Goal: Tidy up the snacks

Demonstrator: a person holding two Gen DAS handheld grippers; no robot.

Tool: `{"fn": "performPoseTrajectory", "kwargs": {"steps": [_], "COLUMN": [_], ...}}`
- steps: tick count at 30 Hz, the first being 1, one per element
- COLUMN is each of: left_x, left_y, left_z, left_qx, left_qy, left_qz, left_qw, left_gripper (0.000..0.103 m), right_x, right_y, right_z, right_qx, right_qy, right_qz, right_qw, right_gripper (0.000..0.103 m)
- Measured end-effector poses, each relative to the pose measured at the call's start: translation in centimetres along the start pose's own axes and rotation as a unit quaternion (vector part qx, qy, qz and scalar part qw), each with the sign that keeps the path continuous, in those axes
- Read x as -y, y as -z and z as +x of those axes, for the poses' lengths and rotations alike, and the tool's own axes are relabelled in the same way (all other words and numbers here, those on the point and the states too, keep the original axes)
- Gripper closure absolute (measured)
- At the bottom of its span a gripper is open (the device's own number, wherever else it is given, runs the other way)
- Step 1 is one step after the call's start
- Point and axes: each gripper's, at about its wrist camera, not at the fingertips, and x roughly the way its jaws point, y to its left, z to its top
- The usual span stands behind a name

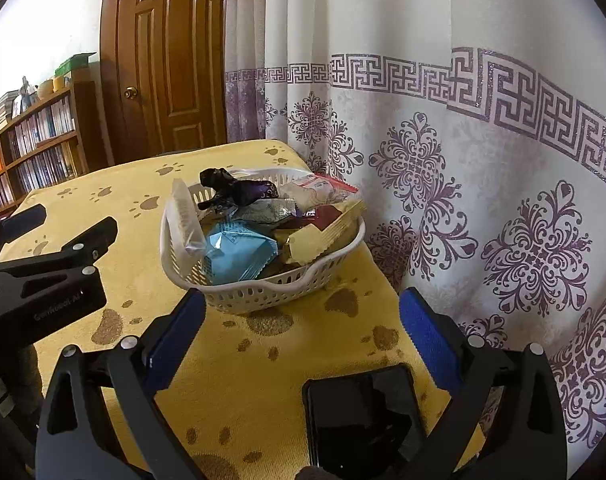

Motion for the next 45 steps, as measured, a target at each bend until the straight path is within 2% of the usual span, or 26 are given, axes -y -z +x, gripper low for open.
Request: {"fn": "performPoseTrajectory", "kwargs": {"steps": [45], "left_x": [0.37], "left_y": [0.27], "left_z": [0.0], "left_qx": [0.008], "left_qy": [-0.003], "left_qz": [0.011], "left_qw": [0.9999], "left_gripper": [0.006], "right_x": [-0.77], "right_y": [0.35], "right_z": [0.56], "right_qx": [-0.01], "right_qy": [0.013], "right_qz": [-0.017], "right_qw": [1.0], "right_gripper": [0.004]}}
